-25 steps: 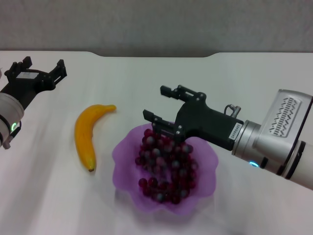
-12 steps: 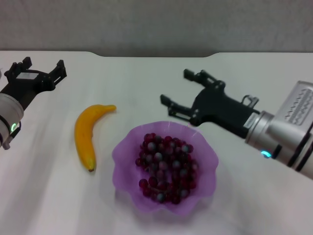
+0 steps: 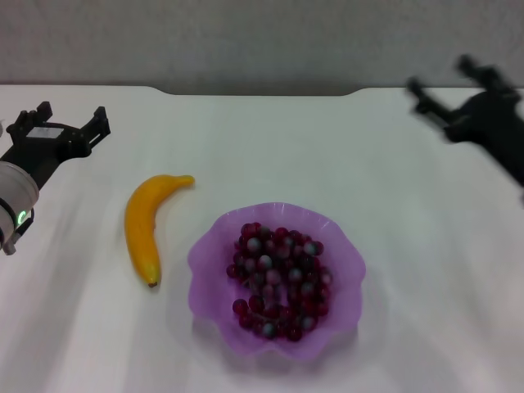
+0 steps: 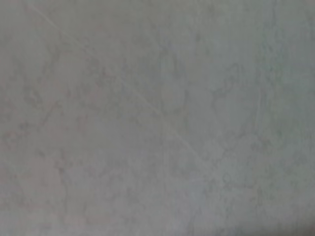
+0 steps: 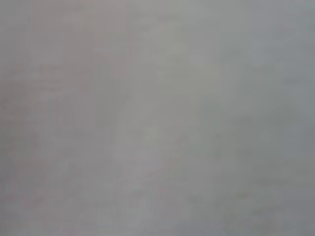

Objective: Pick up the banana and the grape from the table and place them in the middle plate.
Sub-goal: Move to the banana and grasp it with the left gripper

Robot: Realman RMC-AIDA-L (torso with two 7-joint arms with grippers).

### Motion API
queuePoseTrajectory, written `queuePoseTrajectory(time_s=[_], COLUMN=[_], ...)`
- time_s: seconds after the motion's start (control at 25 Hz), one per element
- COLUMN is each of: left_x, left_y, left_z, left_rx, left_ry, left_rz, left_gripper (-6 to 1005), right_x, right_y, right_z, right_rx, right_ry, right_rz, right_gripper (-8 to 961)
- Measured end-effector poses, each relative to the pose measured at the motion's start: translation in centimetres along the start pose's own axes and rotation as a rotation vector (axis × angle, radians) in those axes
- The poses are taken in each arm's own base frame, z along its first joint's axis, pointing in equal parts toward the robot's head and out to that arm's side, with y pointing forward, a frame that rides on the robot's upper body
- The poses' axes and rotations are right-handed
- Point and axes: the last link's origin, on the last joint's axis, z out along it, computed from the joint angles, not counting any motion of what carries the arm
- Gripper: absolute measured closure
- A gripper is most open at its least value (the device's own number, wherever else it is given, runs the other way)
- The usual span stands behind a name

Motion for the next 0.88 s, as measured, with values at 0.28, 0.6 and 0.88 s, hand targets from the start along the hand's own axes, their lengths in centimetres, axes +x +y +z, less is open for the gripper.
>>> queuePoseTrajectory(time_s=[0.28, 0.6, 0.88], left_x=[0.0, 0.1, 0.4], left_y=[0.0, 0.0, -0.2], left_z=[0.0, 0.1, 0.1], left_rx=[-0.001, 0.003, 0.008], left_ry=[0.001, 0.003, 0.013], left_rz=[0.0, -0.005, -0.014], left_gripper=[108, 108, 108], right_x=[-0.1, -0.5, -0.6], right_y=[-5.4, -9.6, -10.2], right_z=[-2.7, -6.7, -9.0], right_rx=[0.265, 0.54, 0.662], right_ry=[-0.024, -0.118, -0.202], right_rz=[-0.033, 0.058, 0.069], right_gripper=[61, 61, 62])
